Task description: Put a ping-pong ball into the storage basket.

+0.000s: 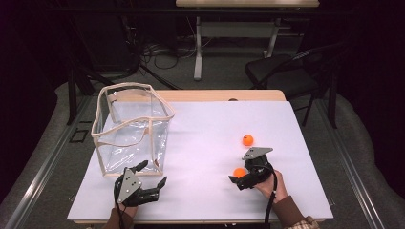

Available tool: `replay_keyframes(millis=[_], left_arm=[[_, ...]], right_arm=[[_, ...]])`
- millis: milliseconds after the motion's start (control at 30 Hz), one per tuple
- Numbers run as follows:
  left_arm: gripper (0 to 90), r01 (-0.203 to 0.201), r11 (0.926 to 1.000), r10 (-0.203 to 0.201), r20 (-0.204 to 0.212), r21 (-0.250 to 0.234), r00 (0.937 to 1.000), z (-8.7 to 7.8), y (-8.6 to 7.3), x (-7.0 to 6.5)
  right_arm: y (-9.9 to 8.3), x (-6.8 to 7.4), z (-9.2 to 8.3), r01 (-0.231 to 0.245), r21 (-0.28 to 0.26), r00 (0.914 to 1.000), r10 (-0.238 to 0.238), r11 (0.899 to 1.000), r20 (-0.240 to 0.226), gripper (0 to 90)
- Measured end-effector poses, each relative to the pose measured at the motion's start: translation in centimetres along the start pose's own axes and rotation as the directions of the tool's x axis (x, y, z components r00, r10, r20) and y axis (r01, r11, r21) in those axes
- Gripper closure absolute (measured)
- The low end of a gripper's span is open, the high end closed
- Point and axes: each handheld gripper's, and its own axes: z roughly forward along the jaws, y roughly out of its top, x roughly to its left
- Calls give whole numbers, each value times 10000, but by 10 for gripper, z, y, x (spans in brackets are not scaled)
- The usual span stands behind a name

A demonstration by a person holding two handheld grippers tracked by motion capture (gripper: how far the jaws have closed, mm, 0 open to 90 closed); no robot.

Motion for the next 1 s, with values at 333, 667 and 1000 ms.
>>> replay_keyframes(millis=[333, 667, 1000], left_arm=[[157, -75, 10000, 75, 37, 9, 10000, 0, 0, 0], [157, -59, 10000, 59, 26, 11, 10000, 0, 0, 0], [157, -102, 9999, 102, 59, 39, 9999, 0, 1, 0]], right_arm=[[-5, 0, 3, -30, 407, 9996, 20, 9992, 266, 120], [-8, 2, 3, -101, 481, 9977, 68, 9988, 673, 342], [-10, 2, 5, -78, 576, 9980, 41, 9983, 633, 455]])
